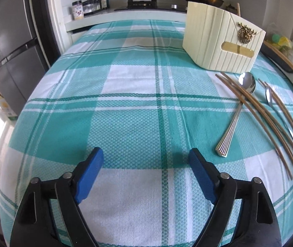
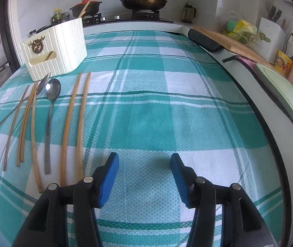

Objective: Organize utensils
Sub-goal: 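Move both open tools back over the loose chopsticks on the cloth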

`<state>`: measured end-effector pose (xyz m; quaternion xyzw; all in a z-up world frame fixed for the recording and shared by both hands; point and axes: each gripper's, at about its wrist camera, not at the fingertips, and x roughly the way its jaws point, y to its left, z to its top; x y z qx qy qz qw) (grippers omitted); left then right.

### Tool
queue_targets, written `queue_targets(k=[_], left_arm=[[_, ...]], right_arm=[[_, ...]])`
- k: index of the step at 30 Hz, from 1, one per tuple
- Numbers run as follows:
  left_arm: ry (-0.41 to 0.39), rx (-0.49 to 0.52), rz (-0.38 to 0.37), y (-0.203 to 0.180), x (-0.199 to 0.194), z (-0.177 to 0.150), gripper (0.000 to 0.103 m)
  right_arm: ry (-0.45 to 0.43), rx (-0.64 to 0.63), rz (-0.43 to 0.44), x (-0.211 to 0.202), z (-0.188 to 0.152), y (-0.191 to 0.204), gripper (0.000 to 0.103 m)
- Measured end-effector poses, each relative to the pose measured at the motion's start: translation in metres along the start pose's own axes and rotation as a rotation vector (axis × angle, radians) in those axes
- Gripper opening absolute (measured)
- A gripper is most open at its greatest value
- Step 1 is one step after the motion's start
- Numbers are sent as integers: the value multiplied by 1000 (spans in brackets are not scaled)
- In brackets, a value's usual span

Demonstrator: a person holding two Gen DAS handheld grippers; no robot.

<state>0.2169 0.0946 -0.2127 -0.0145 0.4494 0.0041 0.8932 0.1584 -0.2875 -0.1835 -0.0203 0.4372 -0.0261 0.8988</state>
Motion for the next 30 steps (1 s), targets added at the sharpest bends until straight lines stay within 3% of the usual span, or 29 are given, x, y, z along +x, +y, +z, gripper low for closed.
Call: queue_targets(k=[1, 3, 30], left_arm=[[13, 6, -4, -1, 3, 0, 100], [19, 22, 4, -4, 5, 0, 103], [19, -10, 12, -4, 5, 0, 103]], right_arm=[[5, 10, 6, 3, 0, -2, 59], [7, 22, 19, 6, 2, -4, 66], [9, 9, -5, 8, 2, 0, 69]])
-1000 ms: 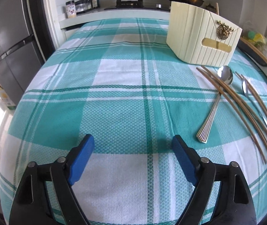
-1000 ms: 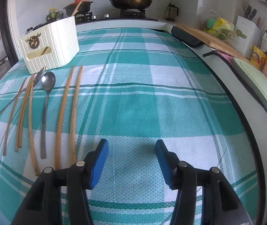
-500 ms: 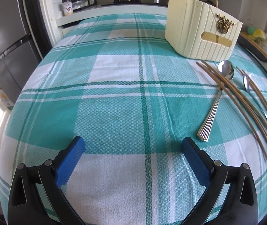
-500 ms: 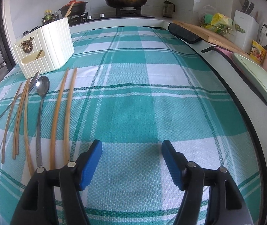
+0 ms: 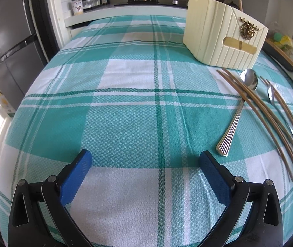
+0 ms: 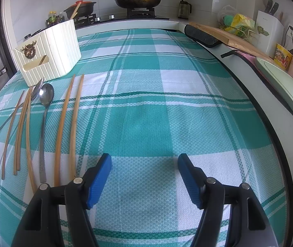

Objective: Organize utensils
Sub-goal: 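Move both open tools back over the loose chopsticks on the cloth, then close the left tool on another chopstick while the right tool grasps one too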

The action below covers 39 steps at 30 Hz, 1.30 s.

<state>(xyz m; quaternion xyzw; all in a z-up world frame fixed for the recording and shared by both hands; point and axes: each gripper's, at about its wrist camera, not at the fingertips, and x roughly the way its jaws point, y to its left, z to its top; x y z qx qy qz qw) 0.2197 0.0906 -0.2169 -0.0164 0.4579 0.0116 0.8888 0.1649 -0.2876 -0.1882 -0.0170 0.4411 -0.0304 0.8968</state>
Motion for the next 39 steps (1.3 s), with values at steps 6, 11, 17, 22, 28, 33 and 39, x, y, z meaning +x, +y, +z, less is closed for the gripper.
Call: queue_targets(k=[6, 11, 17, 22, 28, 33, 39], left_arm=[[1, 2, 1, -1, 0, 0, 103], [5, 5, 6, -1, 0, 1, 103], [5, 6, 6, 0, 1, 1, 103], [50, 35, -11, 1, 1, 4, 103], [91, -63, -293, -7, -18, 26, 102], [66, -52, -304, -77, -29, 34, 101], [70, 42, -100, -151, -2, 40, 79]], right_arm=[[1, 3, 4, 0, 1, -1, 69], [1, 3, 3, 0, 1, -1, 69], [1, 1, 2, 0, 0, -1, 69], [1, 2, 2, 0, 0, -1, 69], [1, 2, 3, 0, 1, -1, 69], [1, 2, 3, 0, 1, -1, 69], [1, 2, 4, 0, 1, -1, 69]])
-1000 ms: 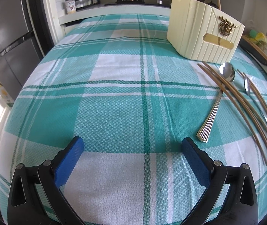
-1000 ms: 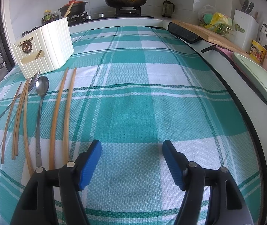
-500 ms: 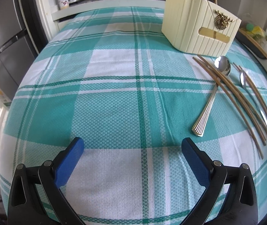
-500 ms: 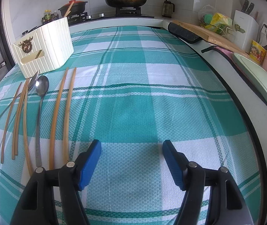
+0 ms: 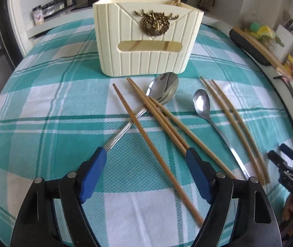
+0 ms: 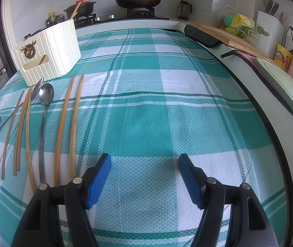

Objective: Organize utensils
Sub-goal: 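Close the left tool on another chopstick while the right tool grasps one too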

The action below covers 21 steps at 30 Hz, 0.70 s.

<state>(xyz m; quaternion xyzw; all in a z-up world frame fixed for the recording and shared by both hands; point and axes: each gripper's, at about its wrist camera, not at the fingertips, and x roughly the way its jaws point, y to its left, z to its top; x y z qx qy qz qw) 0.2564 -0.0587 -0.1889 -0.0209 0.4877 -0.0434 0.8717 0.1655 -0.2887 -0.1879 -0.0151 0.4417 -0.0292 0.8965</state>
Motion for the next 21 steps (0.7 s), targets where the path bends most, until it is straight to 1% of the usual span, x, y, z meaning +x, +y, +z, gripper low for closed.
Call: queue_targets(k=[1, 2, 3, 4, 5, 6, 8, 9, 11, 15, 18, 21], left_arm=[[4, -9, 8, -2, 4, -1, 79], [11, -13, 20, -2, 7, -4, 73], [19, -11, 28, -2, 10, -6, 59], [19, 2, 41, -2, 12, -9, 53], [-5, 30, 55, -4, 9, -12, 39], [-7, 51, 53, -4, 8, -14, 18], [-9, 52, 41, 2, 4, -17, 6], [-10, 42, 29, 7, 2, -19, 4], [-13, 28, 14, 18, -3, -23, 4], [-29, 15, 6, 44, -22, -33, 4], [-63, -2, 29, 68, -40, -38, 4], [-73, -20, 77, 98, -44, -38, 4]], right_arm=[[0, 1, 1, 0, 0, 0, 69], [0, 1, 1, 0, 0, 0, 69], [0, 1, 1, 0, 0, 0, 69], [0, 1, 2, 0, 0, 0, 69], [0, 1, 2, 0, 0, 0, 69], [1, 1, 1, 0, 0, 0, 69], [0, 1, 1, 0, 0, 0, 69], [0, 1, 1, 0, 0, 0, 69], [0, 1, 2, 0, 0, 0, 69], [0, 1, 1, 0, 0, 0, 69], [0, 1, 1, 0, 0, -1, 69], [0, 1, 2, -1, 0, -1, 69]])
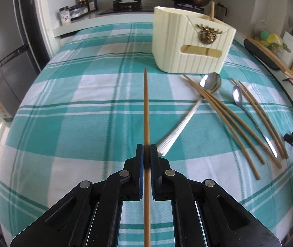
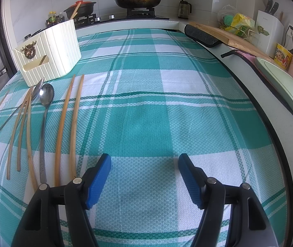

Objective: Organize utensils
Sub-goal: 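Close the left tool on another chopstick while the right tool grasps one too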

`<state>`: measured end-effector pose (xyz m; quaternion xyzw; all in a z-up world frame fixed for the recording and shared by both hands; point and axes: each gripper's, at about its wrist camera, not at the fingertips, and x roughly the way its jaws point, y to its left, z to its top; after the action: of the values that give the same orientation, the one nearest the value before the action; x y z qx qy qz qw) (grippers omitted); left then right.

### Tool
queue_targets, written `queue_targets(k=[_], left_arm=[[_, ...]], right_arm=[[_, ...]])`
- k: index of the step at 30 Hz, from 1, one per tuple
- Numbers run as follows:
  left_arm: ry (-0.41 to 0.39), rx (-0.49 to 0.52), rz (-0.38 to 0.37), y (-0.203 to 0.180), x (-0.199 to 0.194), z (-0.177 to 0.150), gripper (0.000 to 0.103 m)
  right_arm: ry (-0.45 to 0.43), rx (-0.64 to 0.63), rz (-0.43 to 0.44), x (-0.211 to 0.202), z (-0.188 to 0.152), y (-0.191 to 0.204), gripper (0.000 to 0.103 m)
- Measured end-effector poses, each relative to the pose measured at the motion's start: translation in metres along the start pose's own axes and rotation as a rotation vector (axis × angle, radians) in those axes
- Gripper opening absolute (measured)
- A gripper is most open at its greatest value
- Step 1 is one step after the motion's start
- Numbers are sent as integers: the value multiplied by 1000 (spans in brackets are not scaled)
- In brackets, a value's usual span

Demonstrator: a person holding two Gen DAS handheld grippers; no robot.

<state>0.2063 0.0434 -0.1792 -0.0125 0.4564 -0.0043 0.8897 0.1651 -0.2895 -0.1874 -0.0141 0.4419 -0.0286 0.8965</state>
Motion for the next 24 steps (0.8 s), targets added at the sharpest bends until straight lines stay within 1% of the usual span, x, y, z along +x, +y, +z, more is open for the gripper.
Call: queue_targets(k=[2, 3, 4, 5, 6, 7, 8, 9, 10, 11, 12, 14, 16, 17, 18, 19, 21, 24], left_arm=[[24, -27, 1, 18, 8, -3, 4], [33, -36, 3, 25, 12, -4, 4], [43, -34, 10, 29, 16, -6, 4], [54, -28, 18, 31, 20, -9, 5], [44, -25, 14, 32, 20, -10, 6], [37, -19, 18, 33, 20, -11, 6], [35, -11, 21, 32, 20, -11, 7], [33, -4, 26, 31, 21, -11, 13], [31, 0, 29, 30, 22, -10, 18], [33, 0, 29, 31, 23, -10, 29], [31, 0, 30, 31, 23, -10, 34], [27, 4, 32, 33, 22, -12, 36], [24, 7, 32, 34, 21, -13, 38], [22, 9, 31, 34, 20, -14, 38], [21, 10, 29, 34, 20, -15, 38], [20, 11, 28, 35, 20, -15, 38], [20, 14, 27, 36, 19, -15, 40], [29, 10, 27, 41, 18, -16, 40]], right_arm=[[-1, 6, 9, -1, 0, -1, 70], [-3, 16, 27, -2, 1, -3, 70], [-12, 38, 77, -4, 4, -6, 70], [-29, 64, 150, -8, 7, -8, 69], [-37, 74, 195, -12, 13, -7, 67], [-34, 59, 214, -15, 20, -2, 65], [-22, 22, 236, -16, 28, 6, 62], [2, -21, 267, -14, 35, 16, 54], [36, -62, 295, -10, 41, 26, 49], [75, -95, 307, -3, 45, 34, 38], [102, -123, 305, 3, 48, 41, 33], [132, -175, 279, 11, 51, 52, 33], [163, -213, 282, 16, 49, 61, 32], [182, -228, 269, 20, 48, 64, 27], [197, -239, 241, 23, 45, 66, 19], [180, -244, 222, 21, 44, 66, 16], [186, -225, 196, 20, 43, 63, 7], [192, -147, 127, 14, 39, 48, 7]])
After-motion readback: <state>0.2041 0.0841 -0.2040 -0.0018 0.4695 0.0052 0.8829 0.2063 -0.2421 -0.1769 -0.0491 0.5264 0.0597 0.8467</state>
